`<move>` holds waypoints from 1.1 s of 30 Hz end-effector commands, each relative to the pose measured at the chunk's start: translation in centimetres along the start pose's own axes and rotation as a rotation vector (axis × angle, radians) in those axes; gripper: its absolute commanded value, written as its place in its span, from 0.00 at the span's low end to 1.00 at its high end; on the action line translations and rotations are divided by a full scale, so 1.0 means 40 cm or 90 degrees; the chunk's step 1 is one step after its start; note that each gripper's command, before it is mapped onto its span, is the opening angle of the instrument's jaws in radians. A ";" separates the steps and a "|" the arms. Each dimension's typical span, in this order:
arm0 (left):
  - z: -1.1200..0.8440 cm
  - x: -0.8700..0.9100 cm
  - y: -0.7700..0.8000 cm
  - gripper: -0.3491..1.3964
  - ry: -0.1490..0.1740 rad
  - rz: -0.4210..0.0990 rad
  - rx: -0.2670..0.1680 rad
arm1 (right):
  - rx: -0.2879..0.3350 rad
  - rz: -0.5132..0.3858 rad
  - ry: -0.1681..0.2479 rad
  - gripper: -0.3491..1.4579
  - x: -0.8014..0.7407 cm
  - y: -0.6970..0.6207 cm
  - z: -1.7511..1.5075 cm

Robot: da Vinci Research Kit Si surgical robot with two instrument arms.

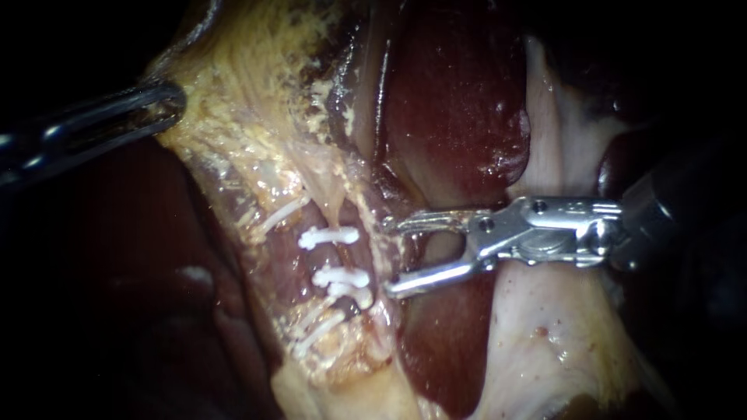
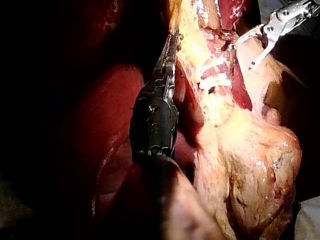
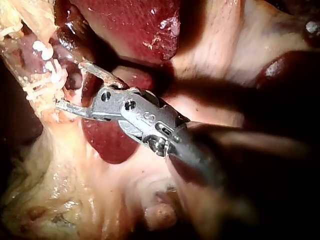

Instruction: Going back third clip right tube

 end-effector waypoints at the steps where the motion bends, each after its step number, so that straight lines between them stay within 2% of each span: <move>1: 0.0000 -0.0001 0.0000 0.00 0.000 0.000 0.000 | -0.003 -0.010 0.000 0.52 0.0008 -0.0005 -0.0017; 7: 0.0002 0.0000 -0.0001 0.00 0.000 0.000 0.000 | -0.020 -0.042 0.005 0.53 0.0086 -0.0011 -0.0094; 12: 0.0022 0.0018 0.0002 0.00 -0.002 0.002 -0.002 | -0.020 -0.060 0.018 0.53 0.0116 -0.0022 -0.0107; 14: 0.0042 0.0037 0.0001 0.00 -0.007 0.003 -0.005 | -0.021 -0.064 0.018 0.53 0.0119 -0.0025 -0.0103; 22: 0.0215 0.0172 -0.0046 0.00 0.032 0.018 0.004 | -0.021 -0.069 0.017 0.53 0.0114 -0.0025 -0.0096; 26: 0.0297 0.0209 -0.0067 0.00 0.042 0.021 0.006 | -0.022 -0.070 0.017 0.53 0.0109 -0.0026 -0.0084; 29: 0.0323 0.0218 -0.0074 0.00 0.043 0.022 0.008 | -0.023 -0.071 0.017 0.53 0.0106 -0.0027 -0.0078; 33: 0.0325 0.0218 -0.0073 0.00 0.045 0.022 0.008 | -0.023 -0.070 0.017 0.53 0.0105 -0.0024 -0.0077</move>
